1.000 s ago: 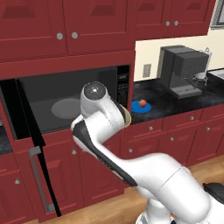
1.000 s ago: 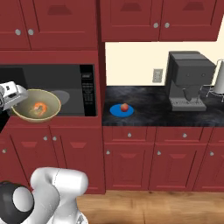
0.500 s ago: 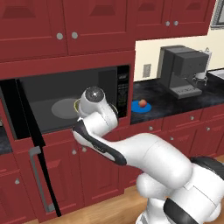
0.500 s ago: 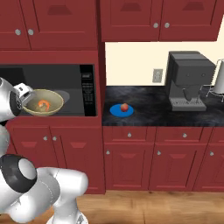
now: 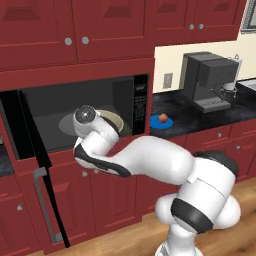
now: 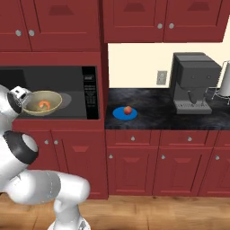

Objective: Remove the peach from the bowl and place it on the small plate. Then place the bowl with only the shrimp in the microwave, close the door, and press the start button to microwave the shrimp.

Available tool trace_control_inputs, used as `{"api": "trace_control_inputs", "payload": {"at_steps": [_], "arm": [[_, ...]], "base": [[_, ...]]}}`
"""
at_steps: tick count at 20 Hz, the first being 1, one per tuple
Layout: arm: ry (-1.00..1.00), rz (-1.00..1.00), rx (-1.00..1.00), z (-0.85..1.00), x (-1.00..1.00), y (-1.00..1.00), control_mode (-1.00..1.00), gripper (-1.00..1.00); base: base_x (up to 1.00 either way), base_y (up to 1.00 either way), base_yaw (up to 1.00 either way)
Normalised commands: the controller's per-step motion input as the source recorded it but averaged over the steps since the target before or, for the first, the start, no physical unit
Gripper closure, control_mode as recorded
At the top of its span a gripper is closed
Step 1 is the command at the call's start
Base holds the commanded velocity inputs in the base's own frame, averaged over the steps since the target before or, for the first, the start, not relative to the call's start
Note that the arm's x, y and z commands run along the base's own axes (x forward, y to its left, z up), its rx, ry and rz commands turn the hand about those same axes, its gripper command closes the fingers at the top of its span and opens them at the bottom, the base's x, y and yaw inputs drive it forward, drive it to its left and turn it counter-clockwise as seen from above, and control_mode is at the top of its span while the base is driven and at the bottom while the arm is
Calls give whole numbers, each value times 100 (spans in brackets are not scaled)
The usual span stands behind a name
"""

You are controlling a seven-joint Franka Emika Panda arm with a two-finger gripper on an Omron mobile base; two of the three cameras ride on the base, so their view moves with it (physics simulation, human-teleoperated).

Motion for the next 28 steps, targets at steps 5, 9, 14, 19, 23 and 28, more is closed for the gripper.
{"api": "trace_control_inputs", "payload": {"at_steps": [5,9,14,19,23,28], "arm": [[3,0,-14,-27,60,25,-100,100],[1,0,-11,-42,58,9,-100,100],[1,0,-9,-42,67,9,-100,100],[4,0,-10,-40,62,29,-100,100],[2,0,-8,-22,61,55,-100,100],[0,0,-2,-6,49,37,-100,100]], "base": [[0,0,0],[0,0,0],[0,0,0],[0,0,0],[0,0,0],[0,0,0]]}}
